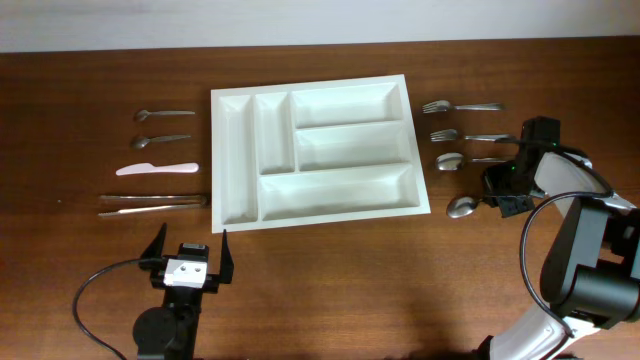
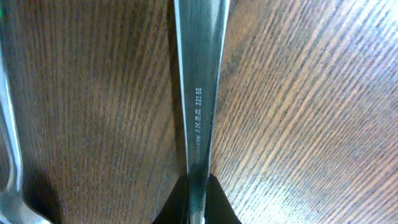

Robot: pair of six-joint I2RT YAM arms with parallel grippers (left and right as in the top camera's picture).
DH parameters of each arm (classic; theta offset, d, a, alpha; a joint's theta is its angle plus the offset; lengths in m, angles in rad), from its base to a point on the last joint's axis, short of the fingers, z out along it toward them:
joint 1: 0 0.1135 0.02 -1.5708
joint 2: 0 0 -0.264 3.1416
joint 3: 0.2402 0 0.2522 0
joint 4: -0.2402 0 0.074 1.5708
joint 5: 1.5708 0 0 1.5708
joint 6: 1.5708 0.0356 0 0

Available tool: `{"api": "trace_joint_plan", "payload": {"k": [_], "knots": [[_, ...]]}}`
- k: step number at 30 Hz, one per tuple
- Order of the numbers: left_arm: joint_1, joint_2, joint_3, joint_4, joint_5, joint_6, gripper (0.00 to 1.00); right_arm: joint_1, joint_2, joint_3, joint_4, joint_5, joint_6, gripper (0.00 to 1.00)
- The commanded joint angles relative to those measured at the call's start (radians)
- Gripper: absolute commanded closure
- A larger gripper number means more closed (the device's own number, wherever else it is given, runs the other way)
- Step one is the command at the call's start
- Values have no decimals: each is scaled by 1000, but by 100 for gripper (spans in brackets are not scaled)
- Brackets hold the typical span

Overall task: Pack container
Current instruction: 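Close the right gripper on the large spoon handle and lift it, then carry the large spoon over the tray's top compartment and lower it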

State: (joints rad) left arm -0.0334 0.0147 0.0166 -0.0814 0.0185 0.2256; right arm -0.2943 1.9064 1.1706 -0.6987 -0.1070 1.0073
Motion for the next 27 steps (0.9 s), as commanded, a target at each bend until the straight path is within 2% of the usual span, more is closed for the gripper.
{"api": "trace_joint_plan", "payload": {"k": [1,12,27], "knots": [[-3,-9,-8,2,-6,15,1,-6,20,32,-13,-21,-51,96],[-3,-9,-8,2,-6,15,1,-6,13,230,-126,-14,-181,96],[-3,-9,-8,2,-6,15,1,74,9,273,-139,-60,-199,96]]}}
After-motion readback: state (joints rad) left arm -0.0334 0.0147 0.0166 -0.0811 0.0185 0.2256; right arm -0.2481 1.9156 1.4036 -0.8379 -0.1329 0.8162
